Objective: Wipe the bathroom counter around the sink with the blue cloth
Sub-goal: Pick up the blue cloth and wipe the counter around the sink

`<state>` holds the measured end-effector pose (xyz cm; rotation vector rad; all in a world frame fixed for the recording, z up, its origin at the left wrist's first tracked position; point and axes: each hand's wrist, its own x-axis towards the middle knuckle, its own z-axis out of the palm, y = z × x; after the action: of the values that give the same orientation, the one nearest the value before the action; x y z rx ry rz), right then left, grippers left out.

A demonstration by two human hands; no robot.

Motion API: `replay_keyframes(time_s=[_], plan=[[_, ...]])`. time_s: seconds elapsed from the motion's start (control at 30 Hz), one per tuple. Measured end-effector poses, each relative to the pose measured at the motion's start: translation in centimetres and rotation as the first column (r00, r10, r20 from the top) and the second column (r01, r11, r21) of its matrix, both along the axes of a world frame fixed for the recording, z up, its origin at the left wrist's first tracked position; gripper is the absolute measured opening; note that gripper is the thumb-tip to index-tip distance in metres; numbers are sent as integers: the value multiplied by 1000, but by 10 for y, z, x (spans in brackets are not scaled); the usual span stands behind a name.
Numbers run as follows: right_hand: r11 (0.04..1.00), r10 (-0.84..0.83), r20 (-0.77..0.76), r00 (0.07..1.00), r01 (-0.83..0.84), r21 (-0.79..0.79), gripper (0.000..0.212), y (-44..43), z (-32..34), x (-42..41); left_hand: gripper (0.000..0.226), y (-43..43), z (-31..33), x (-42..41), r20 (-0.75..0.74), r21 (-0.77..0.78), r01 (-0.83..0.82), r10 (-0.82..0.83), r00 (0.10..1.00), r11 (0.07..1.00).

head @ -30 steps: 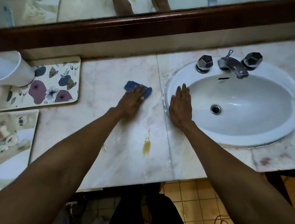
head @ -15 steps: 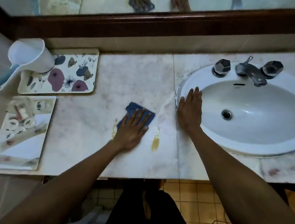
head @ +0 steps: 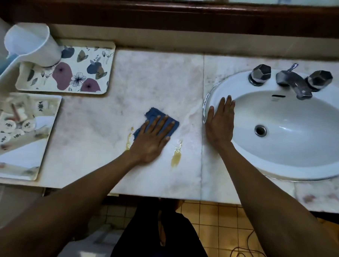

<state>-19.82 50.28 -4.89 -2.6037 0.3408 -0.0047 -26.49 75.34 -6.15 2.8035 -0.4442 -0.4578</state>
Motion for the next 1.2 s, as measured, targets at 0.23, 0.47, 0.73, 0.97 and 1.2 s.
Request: replay_keyframes(time_s=[0.23,0.47,0.73,0.97,1.2], plan=[[986,120,29,992,-116,-116,52,6,6,0,52,38,22,82,-129,-73,-84,74,989,994],[856,515,47,856,-516,23,49,96,14,6,61,70,8,-66,-38,-37,-185,184,982,982],[799,595,-85,799,-600,-46,56,160,-13,-10,55,104,5,-29,9,-27,-408,408,913,913],[811,579,-42,814,-580,-70,56,158,-24,-11,54,60,-8,-82,175,-24,-254,254,951,967],[825,557,-34,830,-557,-94,55,163,-22,-15,54,179,-9,-72,187,74,-331,313,931,941]])
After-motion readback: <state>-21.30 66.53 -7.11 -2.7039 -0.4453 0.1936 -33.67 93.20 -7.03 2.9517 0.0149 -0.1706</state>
